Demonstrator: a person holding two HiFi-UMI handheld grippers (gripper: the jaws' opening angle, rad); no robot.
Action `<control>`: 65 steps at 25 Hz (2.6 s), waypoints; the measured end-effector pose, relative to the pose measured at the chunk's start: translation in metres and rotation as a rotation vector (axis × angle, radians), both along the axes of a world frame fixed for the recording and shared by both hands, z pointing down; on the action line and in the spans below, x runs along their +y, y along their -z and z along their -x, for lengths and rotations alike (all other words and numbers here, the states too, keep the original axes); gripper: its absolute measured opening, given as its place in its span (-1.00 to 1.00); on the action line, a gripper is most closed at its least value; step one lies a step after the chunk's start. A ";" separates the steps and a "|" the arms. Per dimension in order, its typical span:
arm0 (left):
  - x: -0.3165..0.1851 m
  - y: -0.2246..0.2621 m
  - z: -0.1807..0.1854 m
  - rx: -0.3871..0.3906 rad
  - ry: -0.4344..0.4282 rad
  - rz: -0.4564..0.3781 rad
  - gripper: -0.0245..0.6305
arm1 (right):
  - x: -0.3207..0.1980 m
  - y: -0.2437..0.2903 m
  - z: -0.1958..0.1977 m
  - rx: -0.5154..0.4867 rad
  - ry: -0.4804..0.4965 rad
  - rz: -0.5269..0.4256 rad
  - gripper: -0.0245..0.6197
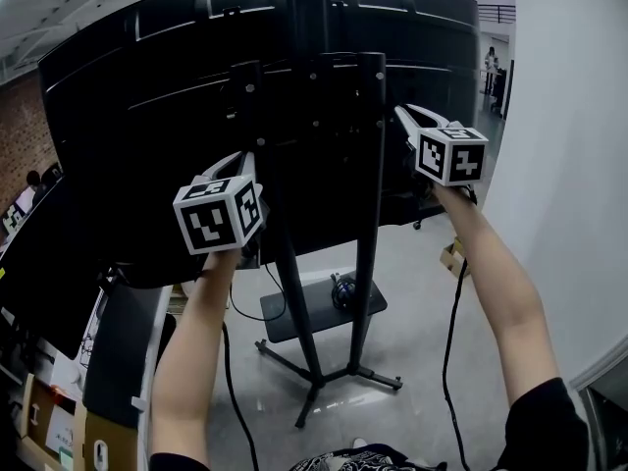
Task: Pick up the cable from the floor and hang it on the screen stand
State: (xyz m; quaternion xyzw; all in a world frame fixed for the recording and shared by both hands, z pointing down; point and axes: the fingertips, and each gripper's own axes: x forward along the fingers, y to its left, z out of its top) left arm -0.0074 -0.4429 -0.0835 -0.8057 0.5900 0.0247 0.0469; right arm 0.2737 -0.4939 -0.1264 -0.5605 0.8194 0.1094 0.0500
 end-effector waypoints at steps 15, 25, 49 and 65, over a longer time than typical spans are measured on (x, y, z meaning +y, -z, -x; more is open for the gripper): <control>0.034 -0.052 -0.032 -0.005 -0.078 0.064 -0.93 | 0.081 -0.056 0.072 0.048 0.074 -0.018 -0.87; 0.087 -0.092 -0.040 -0.031 -0.129 0.070 -0.93 | 0.142 -0.118 0.132 -0.004 0.137 0.034 -0.91; 0.240 -0.197 -0.016 0.011 -0.157 0.154 -0.93 | 0.286 -0.237 0.219 -0.049 0.134 0.194 -0.91; 0.290 -0.226 -0.024 0.019 -0.180 0.192 -0.93 | 0.341 -0.261 0.206 -0.027 0.087 0.225 -0.91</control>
